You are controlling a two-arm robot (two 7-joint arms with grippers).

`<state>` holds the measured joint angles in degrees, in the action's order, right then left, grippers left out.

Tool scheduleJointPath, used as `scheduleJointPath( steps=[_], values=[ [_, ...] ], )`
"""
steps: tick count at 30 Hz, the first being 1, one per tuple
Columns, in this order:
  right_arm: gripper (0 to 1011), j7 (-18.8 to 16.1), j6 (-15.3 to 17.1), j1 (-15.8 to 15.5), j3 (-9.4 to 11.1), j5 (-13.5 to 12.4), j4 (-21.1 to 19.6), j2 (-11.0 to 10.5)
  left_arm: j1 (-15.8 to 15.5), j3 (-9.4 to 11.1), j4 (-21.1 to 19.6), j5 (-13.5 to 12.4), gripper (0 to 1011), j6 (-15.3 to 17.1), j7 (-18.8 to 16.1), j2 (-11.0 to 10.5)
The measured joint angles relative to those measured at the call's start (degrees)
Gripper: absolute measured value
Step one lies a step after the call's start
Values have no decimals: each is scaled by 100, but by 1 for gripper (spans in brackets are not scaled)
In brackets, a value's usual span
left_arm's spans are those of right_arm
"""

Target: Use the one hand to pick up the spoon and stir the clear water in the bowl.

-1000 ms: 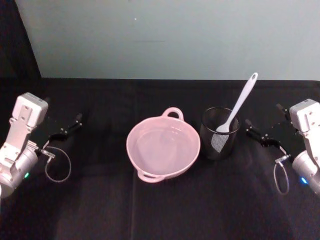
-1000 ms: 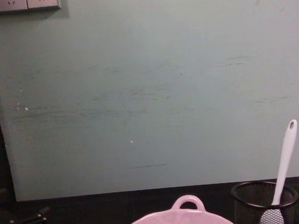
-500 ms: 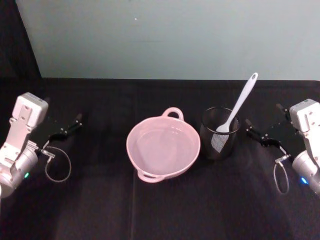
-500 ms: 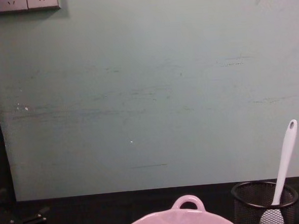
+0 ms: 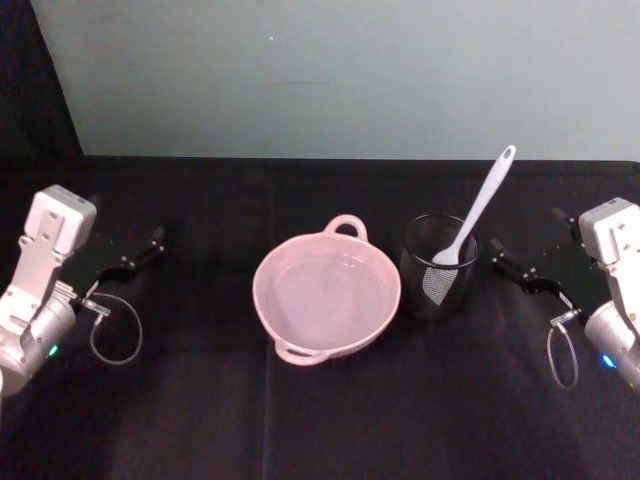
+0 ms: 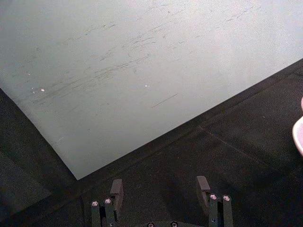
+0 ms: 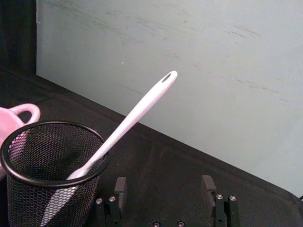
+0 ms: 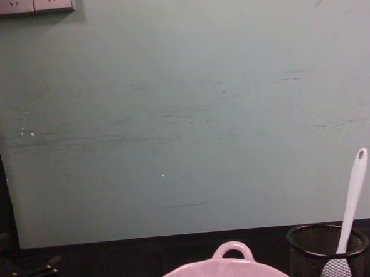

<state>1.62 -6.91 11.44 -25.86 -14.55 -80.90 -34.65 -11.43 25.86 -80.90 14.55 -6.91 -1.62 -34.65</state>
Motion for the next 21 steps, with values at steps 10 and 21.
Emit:
scheduleJointPath(
  steps=[10,21],
  values=[
    [1003,-24,-62,-228,154,5,-179,-59,0,0,0,0,1011,0,0,0],
    [1003,-362,-226,-1083,827,-835,-1105,-312,0,0,0,0,1011,0,0,0]
  ],
)
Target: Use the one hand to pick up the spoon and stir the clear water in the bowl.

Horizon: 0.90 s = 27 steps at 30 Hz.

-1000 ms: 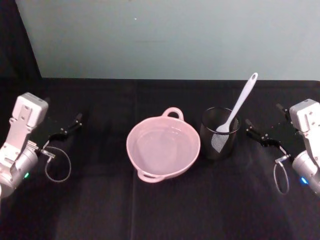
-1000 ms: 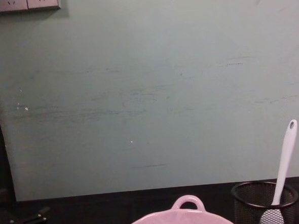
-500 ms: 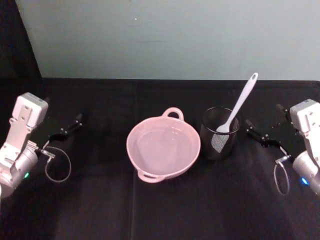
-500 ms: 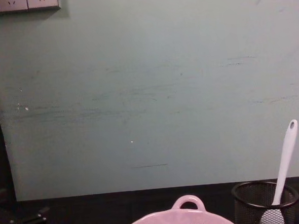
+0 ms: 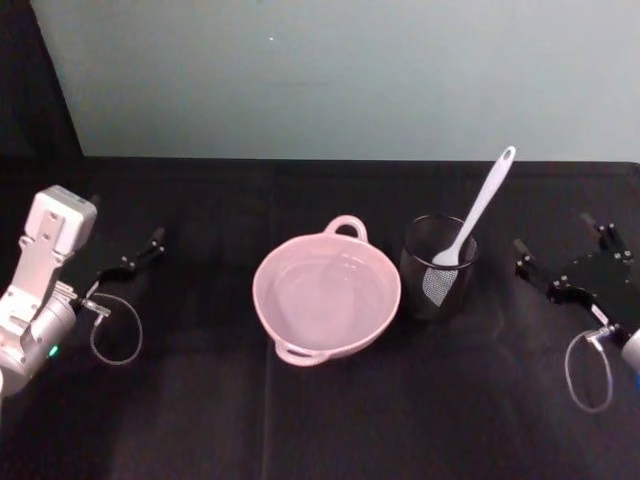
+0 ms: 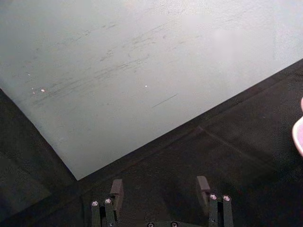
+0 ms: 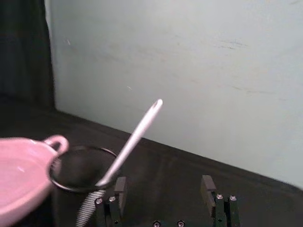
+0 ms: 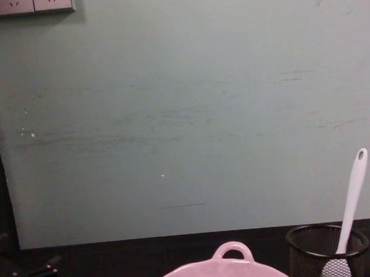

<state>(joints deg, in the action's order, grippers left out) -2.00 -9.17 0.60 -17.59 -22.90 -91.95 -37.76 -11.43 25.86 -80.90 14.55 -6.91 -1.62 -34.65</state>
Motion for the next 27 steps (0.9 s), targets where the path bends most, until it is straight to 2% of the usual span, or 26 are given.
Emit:
scheduleJointPath(
  steps=[1,5,7,8,9,11,12,14,16,17,18,21,27],
  values=[
    [1003,-167,-34,-84,100,-268,-70,15,0,0,0,0,1011,0,0,0],
    [1002,-553,-67,-181,266,-888,-112,122,0,0,0,0,1011,0,0,0],
    [1002,-1049,-7,-200,439,-1652,-52,311,0,0,0,0,1011,0,0,0],
    [1003,-1049,-7,-200,439,-1652,-52,311,0,0,0,0,1011,0,0,0],
    [1003,-1226,82,-187,501,-1941,-5,389,0,0,0,0,1011,0,0,0],
    [1003,-1396,194,-153,557,-2211,49,462,0,0,0,0,1011,0,0,0],
    [1003,-1527,322,-105,603,-2429,109,534,0,0,0,0,1011,0,0,0],
    [1003,-1657,544,-16,657,-2692,213,619,0,0,0,0,1011,0,0,0],
    [1003,-1687,725,58,677,-2818,265,661,0,0,0,0,1011,0,0,0],
    [1002,-1704,928,138,686,-2940,315,690,0,0,0,0,1011,0,0,0],
    [1003,-1704,928,138,686,-2940,315,690,0,0,0,0,1011,0,0,0],
    [1003,-1731,1393,400,647,-3212,471,722,0,0,0,0,1011,0,0,0],
    [1003,-1705,1807,821,450,-3343,656,678,0,0,0,0,1011,0,0,0]
  ],
)
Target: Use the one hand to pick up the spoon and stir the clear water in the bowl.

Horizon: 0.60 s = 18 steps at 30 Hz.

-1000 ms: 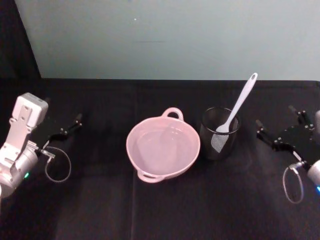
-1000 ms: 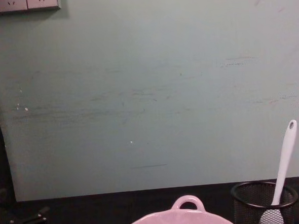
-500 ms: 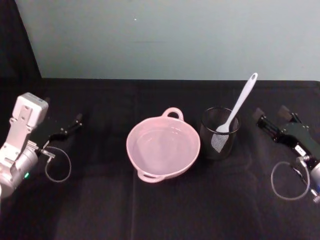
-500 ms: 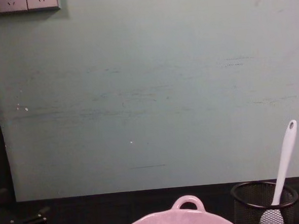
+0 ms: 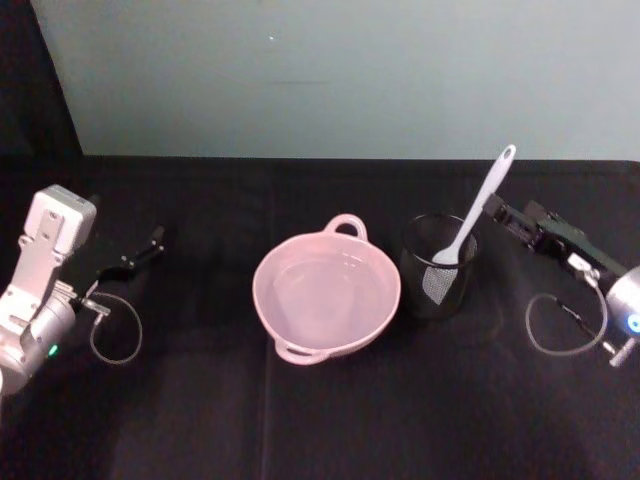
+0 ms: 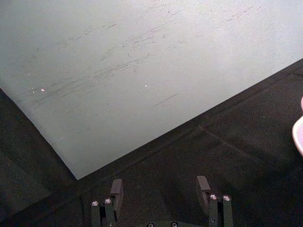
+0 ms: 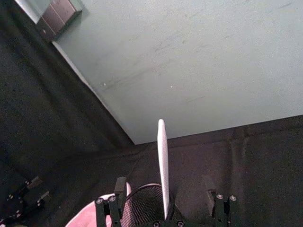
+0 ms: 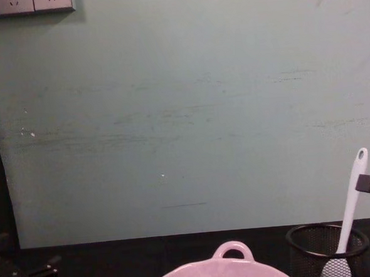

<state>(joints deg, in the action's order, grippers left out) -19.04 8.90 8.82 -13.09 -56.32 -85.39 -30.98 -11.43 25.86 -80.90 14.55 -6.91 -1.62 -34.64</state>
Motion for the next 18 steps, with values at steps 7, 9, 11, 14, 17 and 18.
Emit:
scheduleJointPath(
  steps=[7,9,11,14,17,18],
  values=[
    [1003,87,406,530,-328,-39,295,-29,0,0,0,0,1011,0,0,0],
    [1002,100,437,615,-390,-38,349,-19,0,0,0,0,1011,0,0,0],
    [1003,114,451,691,-450,-31,402,-10,0,0,0,0,1011,0,0,0],
    [1002,140,448,807,-540,7,477,7,0,0,0,0,1011,0,0,0],
    [1003,142,414,904,-621,72,533,20,0,0,0,0,1011,0,0,0],
    [1003,141,376,946,-653,108,573,36,0,0,0,0,1011,0,0,0]
  ],
)
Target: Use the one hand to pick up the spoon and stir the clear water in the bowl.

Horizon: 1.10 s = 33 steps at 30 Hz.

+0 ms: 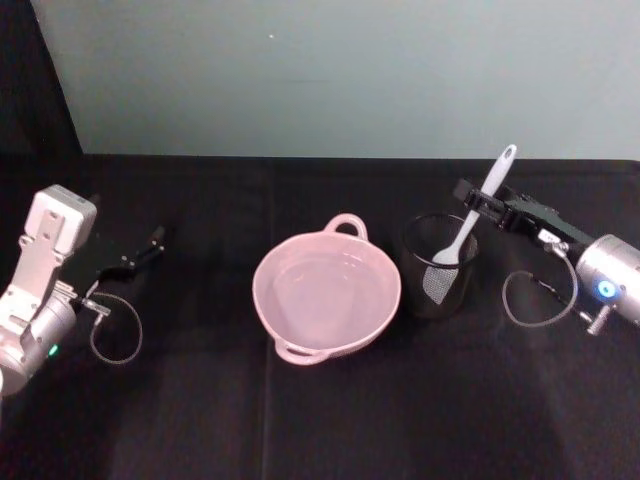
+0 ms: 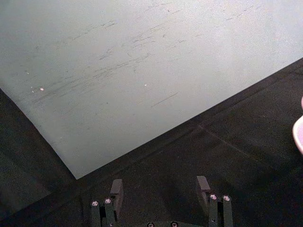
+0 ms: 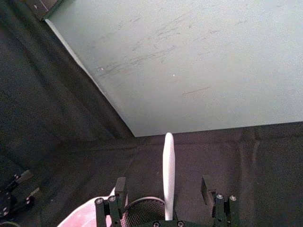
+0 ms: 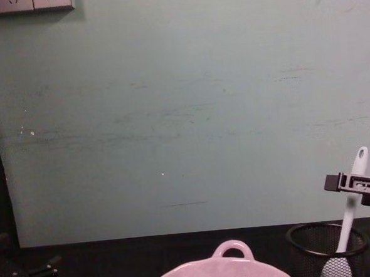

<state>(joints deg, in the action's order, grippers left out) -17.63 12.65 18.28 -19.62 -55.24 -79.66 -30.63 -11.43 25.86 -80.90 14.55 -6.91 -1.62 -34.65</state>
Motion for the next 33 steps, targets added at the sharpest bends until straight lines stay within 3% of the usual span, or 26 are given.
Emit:
scheduleJointPath(
  steps=[12,15,26,28,33],
  values=[
    [1000,-1,-79,34,-18,50,50,34,0,0,0,0,1011,0,0,0],
    [946,-2,-74,28,-13,43,41,30,0,0,0,0,1011,0,0,0],
    [647,-6,-54,17,-3,33,27,23,0,0,0,0,1011,0,0,0],
    [543,-6,-53,16,-1,32,25,22,0,0,0,0,1011,0,0,0],
    [399,-8,-50,14,1,29,21,20,0,0,0,0,1011,0,0,0]
  ],
)
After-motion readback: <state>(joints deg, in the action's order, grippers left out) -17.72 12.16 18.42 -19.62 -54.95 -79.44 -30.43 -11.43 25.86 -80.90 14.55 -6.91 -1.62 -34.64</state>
